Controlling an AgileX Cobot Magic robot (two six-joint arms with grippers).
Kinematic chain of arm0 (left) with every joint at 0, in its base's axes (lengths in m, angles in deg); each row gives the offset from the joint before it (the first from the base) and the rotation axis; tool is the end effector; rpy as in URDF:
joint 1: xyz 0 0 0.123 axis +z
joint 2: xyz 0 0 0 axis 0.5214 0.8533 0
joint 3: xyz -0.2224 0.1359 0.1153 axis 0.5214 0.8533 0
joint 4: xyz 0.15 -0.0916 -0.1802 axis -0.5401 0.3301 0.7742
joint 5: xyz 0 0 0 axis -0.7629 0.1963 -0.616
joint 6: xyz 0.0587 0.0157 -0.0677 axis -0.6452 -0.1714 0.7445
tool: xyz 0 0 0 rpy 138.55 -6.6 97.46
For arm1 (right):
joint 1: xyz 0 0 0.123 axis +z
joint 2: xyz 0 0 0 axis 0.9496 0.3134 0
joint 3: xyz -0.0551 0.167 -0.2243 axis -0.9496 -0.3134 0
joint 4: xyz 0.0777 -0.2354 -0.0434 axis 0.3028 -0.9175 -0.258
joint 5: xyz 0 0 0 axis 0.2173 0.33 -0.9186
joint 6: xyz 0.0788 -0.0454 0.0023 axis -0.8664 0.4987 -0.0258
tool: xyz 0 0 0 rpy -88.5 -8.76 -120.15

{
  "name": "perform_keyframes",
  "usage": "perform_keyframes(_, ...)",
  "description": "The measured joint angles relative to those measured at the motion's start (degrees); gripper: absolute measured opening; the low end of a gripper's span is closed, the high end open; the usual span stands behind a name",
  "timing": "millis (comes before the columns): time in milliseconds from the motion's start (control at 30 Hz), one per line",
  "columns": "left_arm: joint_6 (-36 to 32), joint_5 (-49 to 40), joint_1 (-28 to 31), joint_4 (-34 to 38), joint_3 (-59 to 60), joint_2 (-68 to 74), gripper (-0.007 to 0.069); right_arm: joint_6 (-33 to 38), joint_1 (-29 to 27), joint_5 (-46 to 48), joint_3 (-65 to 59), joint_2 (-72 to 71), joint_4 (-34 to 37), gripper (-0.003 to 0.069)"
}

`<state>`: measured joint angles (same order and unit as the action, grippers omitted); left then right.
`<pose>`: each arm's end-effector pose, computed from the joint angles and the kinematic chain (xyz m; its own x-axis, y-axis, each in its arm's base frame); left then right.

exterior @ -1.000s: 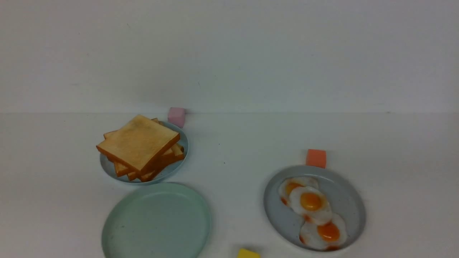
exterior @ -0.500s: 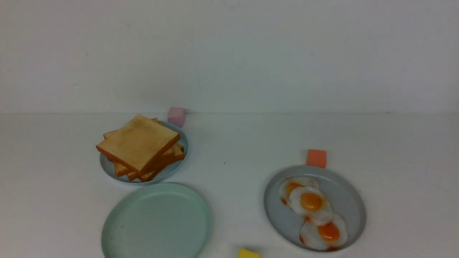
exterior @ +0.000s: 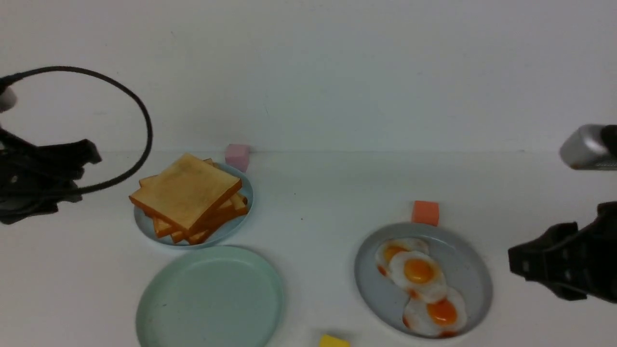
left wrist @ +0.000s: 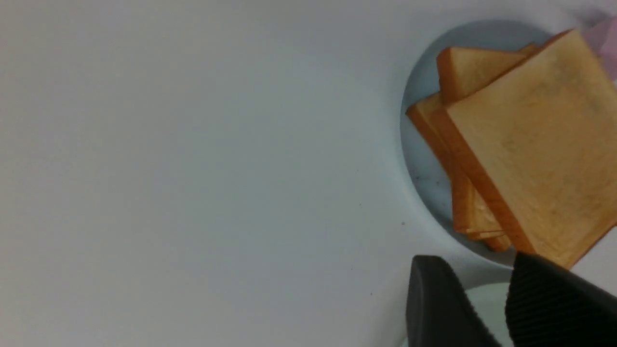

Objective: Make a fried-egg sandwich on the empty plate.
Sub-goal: Use the left arm to grab a slice of bread

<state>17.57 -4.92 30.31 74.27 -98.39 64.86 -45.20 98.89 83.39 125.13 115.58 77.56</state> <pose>0.2958 -0.0035 0.2832 -0.6940 -0.4612 -0.5528 -0.3691 0.8872 -0.2769 0.1668 0.0919 0.3135 -0.7402 -0.0409 -0.6711 -0.2843 0.9235 0.2573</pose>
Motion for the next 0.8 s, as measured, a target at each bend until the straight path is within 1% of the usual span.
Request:
perform_keyframes(67,-2.54,-2.06,0.0,2.42,-3.72,4.47,0.0238,0.0,1.04,0.0,0.0,0.0,0.0,0.0241)
perform_keyframes(100,-3.23,-2.23,0.0,2.42,-4.09,4.89,0.0238,0.0,1.12,0.0,0.0,0.0,0.0,0.0241)
perform_keyframes(200,-9.06,-4.45,0.12,7.59,-10.04,11.29,0.0239,0.0,1.61,0.11,0.0,0.0,0.0,0.0241)
perform_keyframes(300,-12.76,-5.56,1.26,11.74,-13.44,15.35,0.0248,0.0,1.61,1.22,0.0,0.05,0.0,0.0241)
perform_keyframes(400,-18.07,-7.17,4.73,18.97,-16.81,19.25,0.0257,0.0,1.61,3.14,0.0,0.04,0.0,0.0241)
perform_keyframes(500,-24.72,-8.96,9.05,29.04,-18.8,22.26,0.0259,0.0,1.61,4.55,0.0,0.04,0.0,0.0241)
perform_keyframes(567,-30.34,-9.79,11.6,35.35,-19.22,23.88,0.026,0.0,1.61,4.89,0.0,0.04,-0.05,0.0241)
perform_keyframes(600,-31.78,-10.02,12.35,36.6,-19.22,24.24,0.026,0.0,1.61,4.88,0.0,0.04,-0.05,0.0241)
perform_keyframes(633,-35.99,-10.86,14.0,41.63,-19.41,25.81,0.0265,0.0,1.61,4.9,0.0,0.04,-0.05,0.0241)
perform_keyframes(700,-38.71,-11.26,15.03,44.52,-19.41,26.82,0.0274,0.0,1.61,4.94,0.0,0.04,-0.11,0.0241)
perform_keyframes(733,-40.81,-11.45,15.62,47.08,-19.41,28.17,0.0293,0.0,1.61,4.94,0.0,0.04,-0.18,0.0241)
perform_keyframes(767,-41.09,-11.45,15.62,47.68,-19.41,28.35,0.0297,0.0,1.61,4.94,0.0,0.04,-0.25,0.0241)
perform_keyframes(800,-42.79,-11.45,15.83,49.05,-19.41,29.54,0.0327,0.0,1.61,4.87,0.0,0.04,-0.28,0.0241)
